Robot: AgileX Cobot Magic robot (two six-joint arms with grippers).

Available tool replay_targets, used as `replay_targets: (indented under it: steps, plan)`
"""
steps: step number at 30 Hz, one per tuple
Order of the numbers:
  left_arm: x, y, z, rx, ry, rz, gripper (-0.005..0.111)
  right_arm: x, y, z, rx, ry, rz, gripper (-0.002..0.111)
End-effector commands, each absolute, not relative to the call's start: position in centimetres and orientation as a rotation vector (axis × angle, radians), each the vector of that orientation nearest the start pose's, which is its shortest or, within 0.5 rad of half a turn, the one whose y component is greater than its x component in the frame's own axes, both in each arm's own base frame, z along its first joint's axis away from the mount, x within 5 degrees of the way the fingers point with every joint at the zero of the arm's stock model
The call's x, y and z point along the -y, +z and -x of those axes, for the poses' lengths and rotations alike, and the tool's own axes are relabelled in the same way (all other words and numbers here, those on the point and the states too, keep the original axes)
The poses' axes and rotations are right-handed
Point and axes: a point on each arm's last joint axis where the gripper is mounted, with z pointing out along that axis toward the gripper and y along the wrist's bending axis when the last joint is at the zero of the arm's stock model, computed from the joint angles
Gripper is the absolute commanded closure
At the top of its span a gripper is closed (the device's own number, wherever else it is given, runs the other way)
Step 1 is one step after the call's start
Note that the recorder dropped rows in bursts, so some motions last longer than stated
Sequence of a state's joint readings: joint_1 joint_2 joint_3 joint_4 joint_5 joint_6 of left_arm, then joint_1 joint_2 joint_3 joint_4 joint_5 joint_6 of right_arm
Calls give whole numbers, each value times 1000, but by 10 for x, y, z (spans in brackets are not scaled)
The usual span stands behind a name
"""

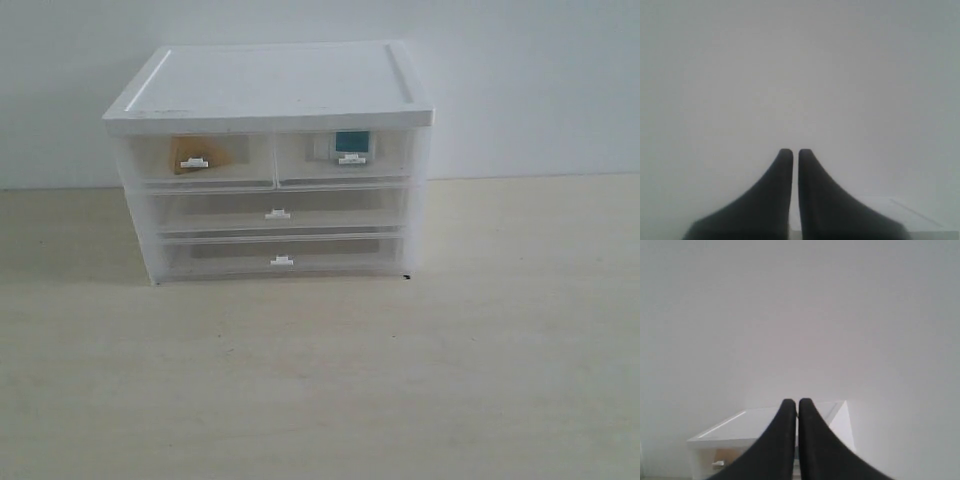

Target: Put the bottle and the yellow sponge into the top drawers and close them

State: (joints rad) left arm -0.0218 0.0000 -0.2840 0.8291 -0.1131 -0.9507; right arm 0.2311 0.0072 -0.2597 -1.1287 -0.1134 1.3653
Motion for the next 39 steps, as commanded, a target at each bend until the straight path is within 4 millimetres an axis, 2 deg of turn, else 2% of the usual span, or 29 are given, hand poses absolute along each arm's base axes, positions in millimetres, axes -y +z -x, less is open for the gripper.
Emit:
replay_targets:
  steps: [1, 5, 8, 11, 14, 15, 16, 19, 21, 24, 25, 26, 27, 28, 29, 30, 34, 36, 38, 39]
  plan:
    - [7, 308, -27, -1149, -184, 5, 103, -8, 301, -29, -1220, 393, 20, 108]
    - [6, 307, -28, -1156, -178, 13, 103, 1, 305, -29, -1239, 330, -61, 108]
    - [6, 307, -28, -1157, -186, 18, 103, -6, 308, -27, -1205, 402, -6, 108]
    - [6, 307, -28, -1157, -203, 28, 103, -15, 313, -22, -1154, 557, 46, 108]
    - [5, 306, -28, -1167, -195, 39, 103, -20, 315, -19, -1147, 829, -60, 108]
    - [4, 306, -28, -1175, -190, 47, 103, -24, 317, -15, -1131, 1026, -111, 108]
    - [4, 305, -29, -1180, -185, 53, 103, -26, 319, -14, -1124, 1124, -132, 108]
    - [1, 302, -30, -1212, -163, 86, 103, -29, 324, -8, -1079, 1315, -153, 108]
    - [-3, 299, -31, -1242, -140, 120, 103, -25, 328, -8, -1026, 1423, -259, 108]
    - [-6, 296, -32, -1272, -118, 151, 103, -11, 345, 0, -776, 1759, -463, 108]
    - [-6, 295, -32, -1275, -115, 155, 103, -6, 350, 3, -689, 1794, -482, 108]
    - [-6, 295, -32, -1277, -114, 157, 103, 3, 354, 5, -584, 1762, -515, 108]
    - [-6, 295, -32, -1277, -114, 157, 103, 6, 354, 4, -561, 1735, -534, 108]
    - [-6, 295, -32, -1278, -113, 159, 103, 9, 352, 1, -577, 1617, -554, 108]
    - [-6, 295, -32, -1278, -113, 159, 103, 10, 351, -1, -602, 1574, -569, 108]
    - [-6, 295, -32, -1278, -113, 159, 103, 8, 345, -6, -689, 1497, -596, 108]
    - [-7, 294, -32, -1283, -109, 165, 103, -1, 323, -20, -986, 1368, -641, 108]
    - [-7, 294, -32, -1284, -108, 166, 103, -2, 311, -26, -1037, 1240, -583, 108]
    - [-8, 294, -33, -1293, -103, 177, 103, -6, 300, -30, -1178, 901, -362, 108]
    - [-8, 293, -33, -1297, -99, 182, 103, -8, 295, -32, -1247, 824, -310, 108]
